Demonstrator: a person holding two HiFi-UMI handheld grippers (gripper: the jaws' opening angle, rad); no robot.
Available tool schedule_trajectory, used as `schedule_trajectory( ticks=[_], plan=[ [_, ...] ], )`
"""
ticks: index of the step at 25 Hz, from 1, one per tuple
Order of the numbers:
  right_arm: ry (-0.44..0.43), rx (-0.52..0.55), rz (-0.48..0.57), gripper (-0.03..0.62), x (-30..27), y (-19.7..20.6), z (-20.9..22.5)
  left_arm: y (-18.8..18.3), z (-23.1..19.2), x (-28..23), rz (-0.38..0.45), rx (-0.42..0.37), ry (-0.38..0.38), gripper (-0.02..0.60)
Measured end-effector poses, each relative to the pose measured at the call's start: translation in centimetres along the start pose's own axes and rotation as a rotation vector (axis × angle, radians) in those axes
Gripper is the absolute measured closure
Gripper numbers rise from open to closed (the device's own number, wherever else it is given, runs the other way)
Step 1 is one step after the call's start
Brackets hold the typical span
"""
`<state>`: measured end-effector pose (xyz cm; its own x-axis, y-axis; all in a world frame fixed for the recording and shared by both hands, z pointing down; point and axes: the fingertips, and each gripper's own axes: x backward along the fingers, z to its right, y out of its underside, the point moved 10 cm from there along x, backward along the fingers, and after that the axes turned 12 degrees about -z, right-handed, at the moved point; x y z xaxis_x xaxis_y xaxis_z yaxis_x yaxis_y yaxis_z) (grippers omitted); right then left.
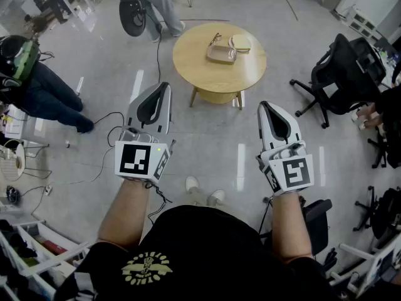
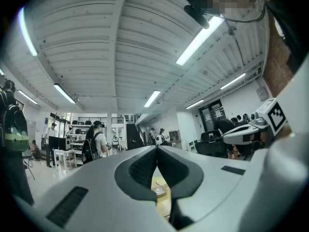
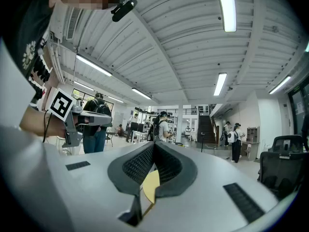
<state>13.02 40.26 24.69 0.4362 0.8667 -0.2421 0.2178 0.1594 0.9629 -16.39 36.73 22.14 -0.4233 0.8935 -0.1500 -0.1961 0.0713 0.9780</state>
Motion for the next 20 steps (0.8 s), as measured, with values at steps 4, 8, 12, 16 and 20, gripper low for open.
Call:
schedule_trajectory(
  ticks=[4, 8, 12, 16, 20],
  plan=[
    [0.002, -0.002, -0.018, 0.58, -1.6, 0.4, -0.7, 0.7, -1.6, -0.4, 0.007, 0.007, 0.007, 0.565],
    [0.023, -0.03, -0.009, 0.58, -2.8, 0.0, -1.0, 1.3, -3.0, -0.9, 0.002, 0.017, 0.025, 0.565],
    [0.053, -0.032, -0.005, 0.579, -3.6, -0.7, -1.3, 2.1, -4.5, -1.4, -0.004, 0.042, 0.039, 0.565],
    [0.076, -0.031, 0.001, 0.579, -4.3, -1.2, -1.5, 2.5, -5.6, -2.0, 0.002, 0.035, 0.057, 0.565],
    [0.105, -0.023, -0.003, 0.579, -4.8, -1.6, -1.9, 2.8, -6.8, -2.4, 0.019, 0.046, 0.075, 0.565]
  ],
)
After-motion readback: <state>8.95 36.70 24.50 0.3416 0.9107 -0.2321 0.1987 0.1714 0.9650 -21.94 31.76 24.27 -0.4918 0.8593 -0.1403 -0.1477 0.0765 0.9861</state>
